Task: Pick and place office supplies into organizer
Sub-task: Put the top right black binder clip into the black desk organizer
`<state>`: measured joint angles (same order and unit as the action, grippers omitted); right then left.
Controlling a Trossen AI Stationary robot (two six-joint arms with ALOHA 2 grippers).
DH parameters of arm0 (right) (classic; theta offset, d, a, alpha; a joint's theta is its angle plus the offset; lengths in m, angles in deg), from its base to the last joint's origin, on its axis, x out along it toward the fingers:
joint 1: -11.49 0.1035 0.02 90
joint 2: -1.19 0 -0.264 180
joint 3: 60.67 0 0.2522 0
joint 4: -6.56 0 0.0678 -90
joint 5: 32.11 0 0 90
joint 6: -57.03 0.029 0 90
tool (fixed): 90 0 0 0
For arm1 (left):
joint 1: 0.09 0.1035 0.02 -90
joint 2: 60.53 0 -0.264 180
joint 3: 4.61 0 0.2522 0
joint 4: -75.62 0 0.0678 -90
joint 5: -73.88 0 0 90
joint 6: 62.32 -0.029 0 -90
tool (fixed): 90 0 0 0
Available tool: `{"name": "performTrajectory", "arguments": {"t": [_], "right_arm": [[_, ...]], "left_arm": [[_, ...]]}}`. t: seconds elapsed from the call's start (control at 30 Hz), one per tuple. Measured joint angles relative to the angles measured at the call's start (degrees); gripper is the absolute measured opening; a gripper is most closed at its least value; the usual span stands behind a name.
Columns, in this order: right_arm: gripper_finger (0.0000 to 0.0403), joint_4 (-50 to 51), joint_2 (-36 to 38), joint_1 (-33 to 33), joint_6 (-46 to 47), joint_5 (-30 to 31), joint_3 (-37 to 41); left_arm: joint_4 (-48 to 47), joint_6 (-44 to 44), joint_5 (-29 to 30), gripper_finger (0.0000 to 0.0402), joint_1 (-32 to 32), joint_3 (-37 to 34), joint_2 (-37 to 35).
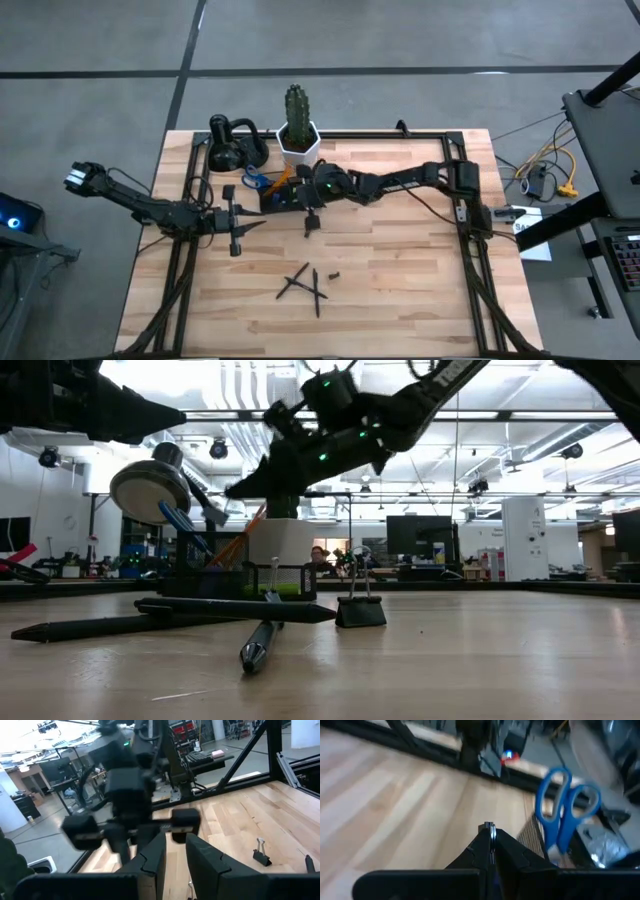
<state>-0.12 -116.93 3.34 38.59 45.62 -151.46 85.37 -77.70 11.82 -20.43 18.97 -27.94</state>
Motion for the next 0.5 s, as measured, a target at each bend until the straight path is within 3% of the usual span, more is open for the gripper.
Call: {"name": "performTrajectory", "arguments": {"t": [0.13, 0.5], "right_arm": [[0.0008, 7.19, -2.41, -1.47, 0.6, 0.02, -4.64], [0.0008, 14.8, -6.38, -2.71, 3.88, -0.28, -10.5]], "left_arm": [[-0.03, 0.0, 0.01, 0.0059, 0.0, 0.0, -0.01], [-0.06, 0.04, 0.0, 0.0059, 0.0, 0.0, 0.01]]}}
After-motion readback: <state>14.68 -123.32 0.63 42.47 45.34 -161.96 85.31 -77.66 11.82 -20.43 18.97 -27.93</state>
